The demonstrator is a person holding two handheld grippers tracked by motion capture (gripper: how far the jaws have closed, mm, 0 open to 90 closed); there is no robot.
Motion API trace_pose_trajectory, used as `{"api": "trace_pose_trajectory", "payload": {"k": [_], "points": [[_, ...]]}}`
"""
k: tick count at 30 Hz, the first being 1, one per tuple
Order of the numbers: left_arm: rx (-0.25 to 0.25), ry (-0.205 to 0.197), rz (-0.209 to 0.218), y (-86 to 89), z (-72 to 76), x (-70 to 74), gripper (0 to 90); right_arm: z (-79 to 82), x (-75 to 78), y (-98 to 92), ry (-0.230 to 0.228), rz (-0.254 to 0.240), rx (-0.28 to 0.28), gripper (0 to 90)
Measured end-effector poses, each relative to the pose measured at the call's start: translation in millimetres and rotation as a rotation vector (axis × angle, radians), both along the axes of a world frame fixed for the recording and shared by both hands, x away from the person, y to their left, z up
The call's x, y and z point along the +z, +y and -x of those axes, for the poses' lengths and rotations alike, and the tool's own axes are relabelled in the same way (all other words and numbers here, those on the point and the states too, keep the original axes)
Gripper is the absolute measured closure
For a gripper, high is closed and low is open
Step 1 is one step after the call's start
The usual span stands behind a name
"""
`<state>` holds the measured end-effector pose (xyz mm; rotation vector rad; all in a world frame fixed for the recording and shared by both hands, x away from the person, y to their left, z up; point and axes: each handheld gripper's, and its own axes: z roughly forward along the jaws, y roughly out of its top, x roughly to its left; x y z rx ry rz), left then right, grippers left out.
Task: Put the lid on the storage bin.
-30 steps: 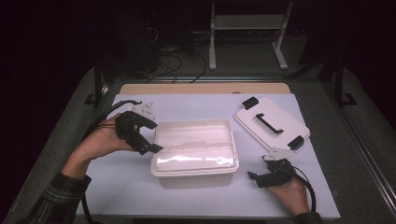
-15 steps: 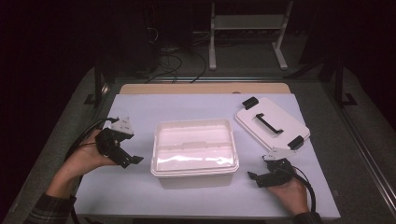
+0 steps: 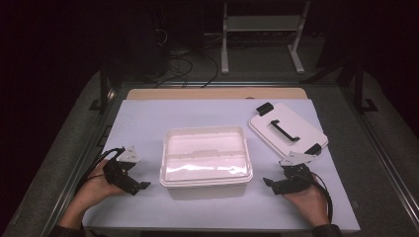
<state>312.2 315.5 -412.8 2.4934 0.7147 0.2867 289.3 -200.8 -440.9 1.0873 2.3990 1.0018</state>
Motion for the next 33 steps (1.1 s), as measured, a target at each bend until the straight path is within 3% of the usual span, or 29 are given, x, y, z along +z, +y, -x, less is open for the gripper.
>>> {"api": "trace_pose_trajectory", "payload": {"k": [6,12,18,26,33], "points": [[0.007,0.010,0.010,5.6,3.9,-23.8,2.6,-6.7,8.4,-4.8,-0.002,0.011,-0.016,14.4],[0.013,-0.011,0.118,17.0,5.0,-33.0,0.0,-20.8,20.5,-9.4,-0.020,0.034,-0.028,14.5],[0.015,-0.052,0.182,23.3,9.6,-38.8,0.0,-34.6,32.0,-10.7,-0.049,0.044,-0.035,14.5],[0.016,-0.055,0.180,23.0,9.7,-38.8,0.0,-58.8,45.3,-15.5,-0.064,0.050,-0.047,14.5],[0.024,-0.054,0.180,22.5,10.0,-38.9,0.0,-86.3,47.8,-17.8,-0.043,0.078,-0.072,14.5]]}}
